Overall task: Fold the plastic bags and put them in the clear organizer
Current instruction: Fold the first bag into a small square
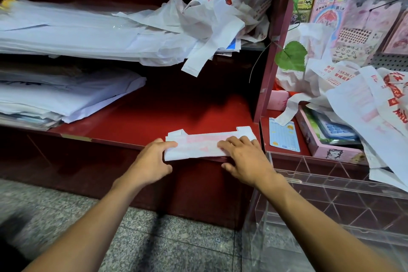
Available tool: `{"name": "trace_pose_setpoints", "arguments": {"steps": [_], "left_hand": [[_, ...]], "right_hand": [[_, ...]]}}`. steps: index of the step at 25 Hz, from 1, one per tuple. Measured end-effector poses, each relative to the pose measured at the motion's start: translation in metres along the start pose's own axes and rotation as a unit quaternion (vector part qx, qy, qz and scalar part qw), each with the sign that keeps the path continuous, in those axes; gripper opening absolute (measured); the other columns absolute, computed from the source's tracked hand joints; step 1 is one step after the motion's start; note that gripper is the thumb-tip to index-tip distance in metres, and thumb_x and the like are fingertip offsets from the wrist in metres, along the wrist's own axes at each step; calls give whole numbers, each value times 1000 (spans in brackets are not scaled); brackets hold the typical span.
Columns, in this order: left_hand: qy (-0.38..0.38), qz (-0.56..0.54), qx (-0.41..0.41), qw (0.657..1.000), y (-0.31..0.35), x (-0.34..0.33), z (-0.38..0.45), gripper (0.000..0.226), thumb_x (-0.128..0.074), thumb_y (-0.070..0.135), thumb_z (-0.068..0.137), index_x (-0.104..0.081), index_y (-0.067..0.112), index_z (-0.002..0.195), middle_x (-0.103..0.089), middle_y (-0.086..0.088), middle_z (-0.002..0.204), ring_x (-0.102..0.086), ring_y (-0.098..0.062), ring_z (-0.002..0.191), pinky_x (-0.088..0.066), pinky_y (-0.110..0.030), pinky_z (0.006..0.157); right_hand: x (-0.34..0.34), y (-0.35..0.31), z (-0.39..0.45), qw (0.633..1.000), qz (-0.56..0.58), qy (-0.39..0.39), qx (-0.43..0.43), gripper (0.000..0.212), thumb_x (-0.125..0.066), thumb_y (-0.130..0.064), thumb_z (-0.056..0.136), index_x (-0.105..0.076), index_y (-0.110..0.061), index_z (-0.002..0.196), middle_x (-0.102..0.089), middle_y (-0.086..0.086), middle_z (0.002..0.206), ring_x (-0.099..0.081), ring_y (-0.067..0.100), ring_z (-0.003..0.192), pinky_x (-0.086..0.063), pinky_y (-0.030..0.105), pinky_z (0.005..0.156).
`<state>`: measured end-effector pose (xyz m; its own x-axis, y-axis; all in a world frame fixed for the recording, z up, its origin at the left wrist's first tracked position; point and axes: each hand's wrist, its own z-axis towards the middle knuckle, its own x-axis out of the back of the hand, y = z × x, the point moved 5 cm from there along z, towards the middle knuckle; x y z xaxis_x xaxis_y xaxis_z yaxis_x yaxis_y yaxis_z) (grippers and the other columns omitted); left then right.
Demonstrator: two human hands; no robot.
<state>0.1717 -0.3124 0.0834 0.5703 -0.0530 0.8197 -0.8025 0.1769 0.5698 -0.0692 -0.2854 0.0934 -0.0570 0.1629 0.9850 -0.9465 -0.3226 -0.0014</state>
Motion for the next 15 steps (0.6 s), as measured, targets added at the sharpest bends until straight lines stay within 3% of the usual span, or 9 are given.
{"name": "trace_pose_setpoints", "arguments": {"steps": [2, 4, 5, 7, 9, 11, 13, 15], "left_hand": [[74, 113, -46, 990, 6, 6, -3, 63, -82, 16, 72, -61, 27, 131, -45, 5, 109, -44, -18, 106, -43, -33, 91], [88, 177, -81, 977, 9, 3, -5, 65, -84, 29, 72, -58, 31, 132, -40, 3, 135, -36, -21, 122, -35, -35, 97], [90, 195, -109, 971, 12, -1, -6, 61, -81, 31, 75, -58, 32, 131, -38, 1, 146, -33, -23, 131, -30, -38, 100], [107, 184, -178, 961, 24, -6, -7, 36, -70, 32, 82, -69, 30, 117, -49, 2, 145, -38, -25, 135, -28, -37, 100], [115, 95, -197, 969, 35, -3, -9, 28, -57, 39, 80, -76, 30, 98, -65, 8, 125, -51, -22, 126, -31, -35, 98], [145, -24, -202, 968, 46, 8, -7, 31, -52, 44, 77, -77, 31, 90, -69, 14, 112, -56, -16, 117, -40, -39, 100], [181, -167, -181, 952, 55, 26, -2, 29, -59, 45, 76, -75, 31, 95, -70, 15, 109, -60, -11, 111, -47, -39, 97], [194, -343, -134, 909, 62, 41, 4, 46, -71, 45, 71, -68, 27, 113, -71, 8, 110, -64, -9, 106, -52, -33, 93]], "right_hand": [[0, 1, -1, 1000, -14, 15, -15, 46, -57, -45, 93, -46, -28, 135, -45, -1, 133, -42, 26, 117, -31, 41, 96], [0, 2, -3, 999, -5, 29, -19, 42, -58, -44, 92, -52, -25, 128, -45, 0, 128, -43, 26, 115, -33, 40, 95], [-1, 1, -4, 999, 6, 39, -16, 40, -59, -42, 91, -53, -22, 125, -45, 1, 128, -44, 26, 114, -34, 39, 95], [-2, -4, -4, 998, 32, 53, -4, 34, -59, -36, 90, -54, -17, 118, -49, 1, 125, -48, 27, 112, -35, 39, 94], [-1, -11, -2, 995, 65, 68, 14, 30, -57, -35, 90, -55, -18, 115, -58, 1, 118, -54, 28, 106, -39, 39, 91], [7, -18, 3, 987, 119, 93, 47, 17, -53, -33, 93, -60, -24, 106, -67, -4, 104, -60, 25, 93, -46, 40, 84], [22, -18, 12, 969, 224, 96, 46, 19, -52, -31, 97, -60, -22, 83, -63, -7, 76, -56, 17, 70, -47, 37, 68], [40, -16, 21, 911, 407, 73, -6, 27, -55, -27, 99, -61, -15, 75, -55, -6, 66, -48, 10, 62, -41, 33, 60]]}}
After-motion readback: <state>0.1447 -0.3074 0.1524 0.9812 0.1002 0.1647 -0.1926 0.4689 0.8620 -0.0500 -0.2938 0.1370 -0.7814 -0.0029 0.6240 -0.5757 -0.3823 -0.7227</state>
